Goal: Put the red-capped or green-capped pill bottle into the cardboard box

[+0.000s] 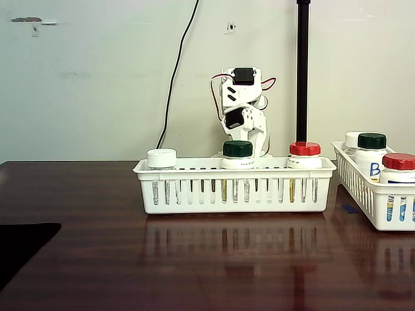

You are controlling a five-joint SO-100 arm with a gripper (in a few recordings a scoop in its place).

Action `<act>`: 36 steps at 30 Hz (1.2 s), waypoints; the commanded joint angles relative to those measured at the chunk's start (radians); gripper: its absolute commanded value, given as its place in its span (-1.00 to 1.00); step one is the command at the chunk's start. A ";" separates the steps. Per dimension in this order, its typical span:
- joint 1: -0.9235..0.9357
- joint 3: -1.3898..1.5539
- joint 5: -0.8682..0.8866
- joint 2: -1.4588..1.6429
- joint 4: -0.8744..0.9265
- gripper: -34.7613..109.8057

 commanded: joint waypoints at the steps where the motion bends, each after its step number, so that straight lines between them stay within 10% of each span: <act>1: 0.138 0.000 0.868 0.086 -0.038 -0.51; 5: 0.156 0.000 1.175 0.086 -0.069 -0.51; 36: 0.080 0.000 1.095 0.086 -0.278 -0.51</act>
